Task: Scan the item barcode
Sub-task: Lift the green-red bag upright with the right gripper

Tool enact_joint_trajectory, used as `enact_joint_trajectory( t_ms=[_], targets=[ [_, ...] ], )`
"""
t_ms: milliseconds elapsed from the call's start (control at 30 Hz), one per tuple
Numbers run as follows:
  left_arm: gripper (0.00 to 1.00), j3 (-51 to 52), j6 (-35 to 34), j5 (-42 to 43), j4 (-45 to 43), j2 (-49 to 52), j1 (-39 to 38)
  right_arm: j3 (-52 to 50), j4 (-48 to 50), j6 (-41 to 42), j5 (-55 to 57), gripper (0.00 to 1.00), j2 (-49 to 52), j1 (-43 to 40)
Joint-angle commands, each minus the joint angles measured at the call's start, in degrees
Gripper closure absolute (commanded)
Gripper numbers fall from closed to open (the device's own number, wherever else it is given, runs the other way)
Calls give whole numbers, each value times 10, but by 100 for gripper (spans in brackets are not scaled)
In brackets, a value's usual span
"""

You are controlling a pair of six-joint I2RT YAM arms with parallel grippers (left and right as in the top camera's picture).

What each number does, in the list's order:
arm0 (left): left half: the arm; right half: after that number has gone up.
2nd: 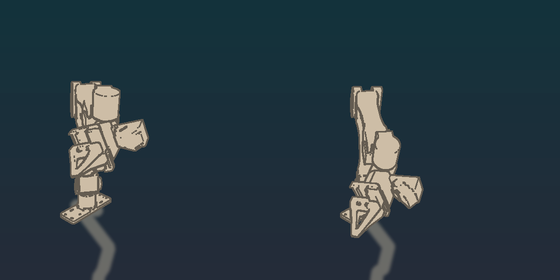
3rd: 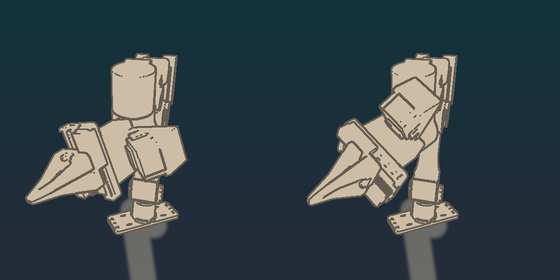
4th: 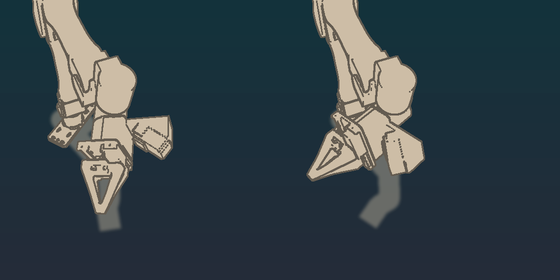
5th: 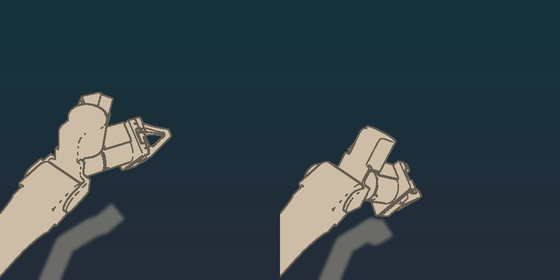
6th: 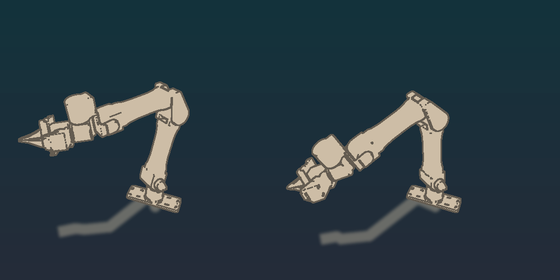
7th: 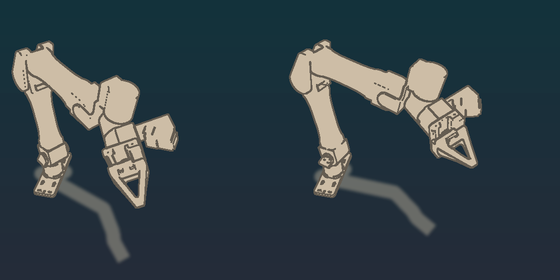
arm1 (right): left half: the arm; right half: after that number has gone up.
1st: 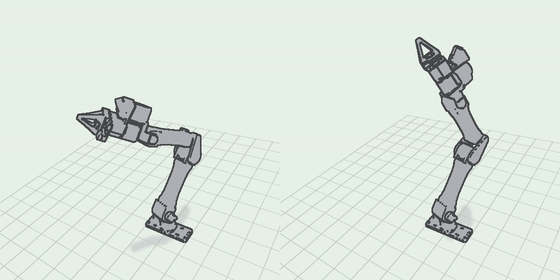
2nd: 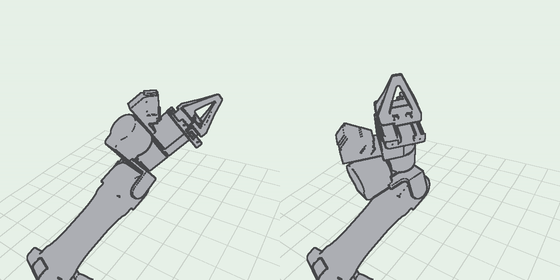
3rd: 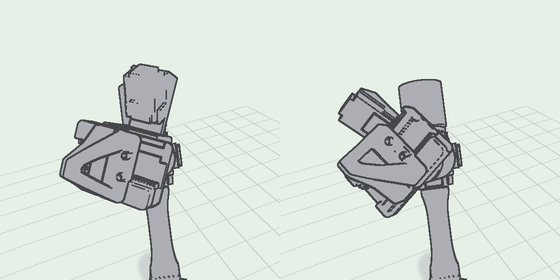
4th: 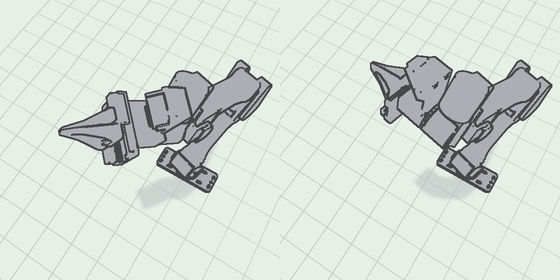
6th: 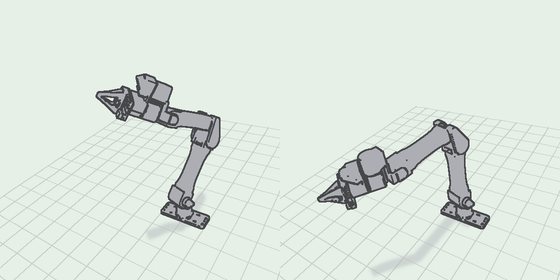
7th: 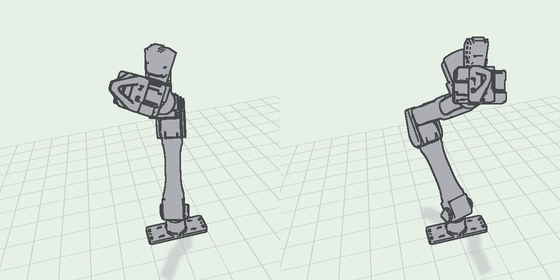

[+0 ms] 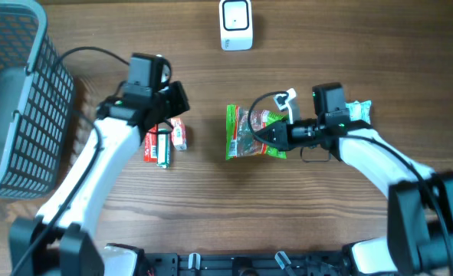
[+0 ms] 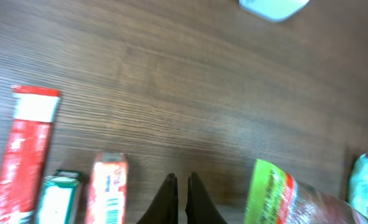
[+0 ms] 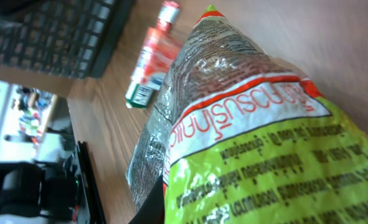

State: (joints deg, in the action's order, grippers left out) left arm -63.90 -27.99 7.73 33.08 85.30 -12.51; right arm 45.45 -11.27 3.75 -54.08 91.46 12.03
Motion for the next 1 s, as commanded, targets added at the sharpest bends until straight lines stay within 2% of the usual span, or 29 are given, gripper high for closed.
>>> enact_joint_trajectory(
  t_ms=[0, 200, 333, 433, 467, 567, 600, 700, 833, 967],
  targets=[
    [96, 0, 45, -8, 10, -49, 46, 5, -23, -68, 1, 96, -84, -5],
    [96, 0, 112, -3, 10, -52, 126, 6, -65, -122, -1, 96, -163, -5],
    [96, 0, 143, 3, 1, -52, 155, 19, -117, -138, -2, 96, -174, -5],
    [89, 0, 178, 3, -12, -51, 156, 35, -154, -168, -13, 96, -174, -5],
    [72, 0, 178, 3, -15, -51, 156, 42, -164, -167, -13, 96, -174, -5],
    [32, 0, 177, 1, -16, -49, 156, 55, -176, -142, -13, 96, -174, -5],
    [0, 0, 178, 1, -16, -49, 156, 58, -179, -143, -13, 96, -174, -5],
    [0, 0, 177, -2, 2, -49, 156, 61, -187, -144, -13, 96, -174, -5],
    [0, 0, 177, -88, 37, -49, 156, 61, -196, -152, 8, 96, -174, -5],
    [0, 0, 177, -89, 80, -49, 156, 61, -196, -152, 18, 96, -174, -4]
  ],
)
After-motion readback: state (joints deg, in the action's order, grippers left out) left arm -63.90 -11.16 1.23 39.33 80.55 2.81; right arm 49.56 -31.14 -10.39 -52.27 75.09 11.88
